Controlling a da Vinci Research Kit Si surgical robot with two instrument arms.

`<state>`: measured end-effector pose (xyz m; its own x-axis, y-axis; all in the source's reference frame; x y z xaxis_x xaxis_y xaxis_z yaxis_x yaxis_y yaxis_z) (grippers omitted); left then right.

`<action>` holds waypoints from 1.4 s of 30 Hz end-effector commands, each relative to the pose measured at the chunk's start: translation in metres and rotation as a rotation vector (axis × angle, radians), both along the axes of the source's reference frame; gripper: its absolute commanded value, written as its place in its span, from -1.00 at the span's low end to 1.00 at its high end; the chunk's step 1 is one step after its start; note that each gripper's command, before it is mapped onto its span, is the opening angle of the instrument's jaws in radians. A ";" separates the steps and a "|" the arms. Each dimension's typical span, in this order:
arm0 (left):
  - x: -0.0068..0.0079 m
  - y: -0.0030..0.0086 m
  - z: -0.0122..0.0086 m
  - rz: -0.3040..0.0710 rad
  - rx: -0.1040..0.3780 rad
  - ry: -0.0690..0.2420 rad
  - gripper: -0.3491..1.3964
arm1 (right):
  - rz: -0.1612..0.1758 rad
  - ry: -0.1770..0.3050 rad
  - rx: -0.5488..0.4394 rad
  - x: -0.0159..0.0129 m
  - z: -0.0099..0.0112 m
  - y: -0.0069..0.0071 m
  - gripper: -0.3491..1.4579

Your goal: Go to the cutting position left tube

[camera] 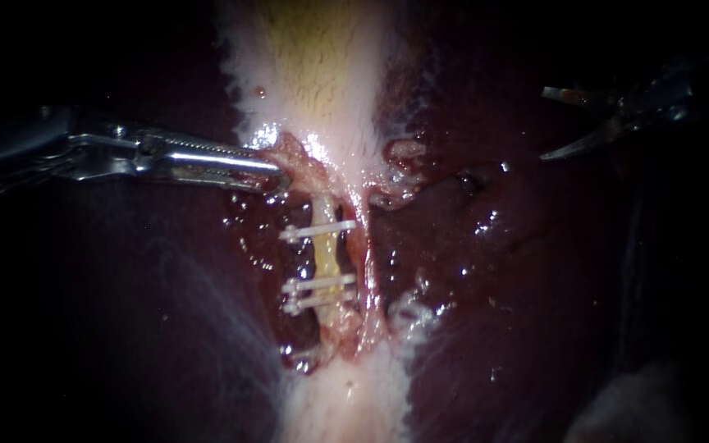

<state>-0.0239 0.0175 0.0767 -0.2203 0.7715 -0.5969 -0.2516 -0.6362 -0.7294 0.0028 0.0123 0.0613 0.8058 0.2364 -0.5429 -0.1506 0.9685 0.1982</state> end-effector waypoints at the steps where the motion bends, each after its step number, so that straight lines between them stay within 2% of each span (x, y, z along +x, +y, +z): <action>1: 0.0001 0.0000 -0.0001 0.000 0.000 0.000 -1.00 | 0.001 0.000 0.000 0.0000 0.0000 0.0000 0.84; 7: 0.0017 0.0001 -0.0021 -0.003 0.006 0.000 -1.00 | 0.002 -0.001 0.000 0.0000 0.0000 0.0000 0.84; 12: 0.0046 0.0010 -0.0060 -0.029 0.019 -0.001 -1.00 | 0.003 -0.002 0.000 0.0000 0.0000 0.0000 0.84; 16: 0.0069 0.0019 -0.0088 -0.047 -0.003 0.007 -1.00 | 0.004 -0.003 0.000 0.0000 0.0000 0.0000 0.84; 19: 0.0073 0.0019 -0.0096 -0.054 -0.007 0.001 -1.00 | 0.006 -0.004 0.000 0.0000 0.0000 0.0000 0.86; 25: 0.0068 0.0015 -0.0097 -0.058 -0.009 0.005 -1.00 | -0.002 0.010 0.017 0.0006 -0.0003 -0.0005 0.90; 29: 0.0067 0.0013 -0.0099 -0.062 -0.010 0.008 -1.00 | -0.038 0.068 0.080 0.0022 -0.0010 -0.0017 0.90; 30: 0.0066 0.0013 -0.0099 -0.062 -0.010 0.008 -1.00 | -0.053 0.093 0.102 0.0030 -0.0012 -0.0023 0.90; 35: 0.0064 0.0011 -0.0102 -0.058 -0.008 0.004 -1.00 | -0.102 0.152 0.140 0.0068 -0.0023 -0.0049 0.90; 42: 0.0063 0.0010 -0.0103 -0.057 -0.007 0.003 -1.00 | -0.113 0.189 0.217 0.0126 -0.0024 -0.0086 0.88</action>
<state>-0.0176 0.0185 0.0664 -0.1780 0.7783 -0.6021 -0.2916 -0.6261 -0.7231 0.0163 0.0031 0.0592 0.7197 0.2814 -0.6347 0.0180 0.9063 0.4222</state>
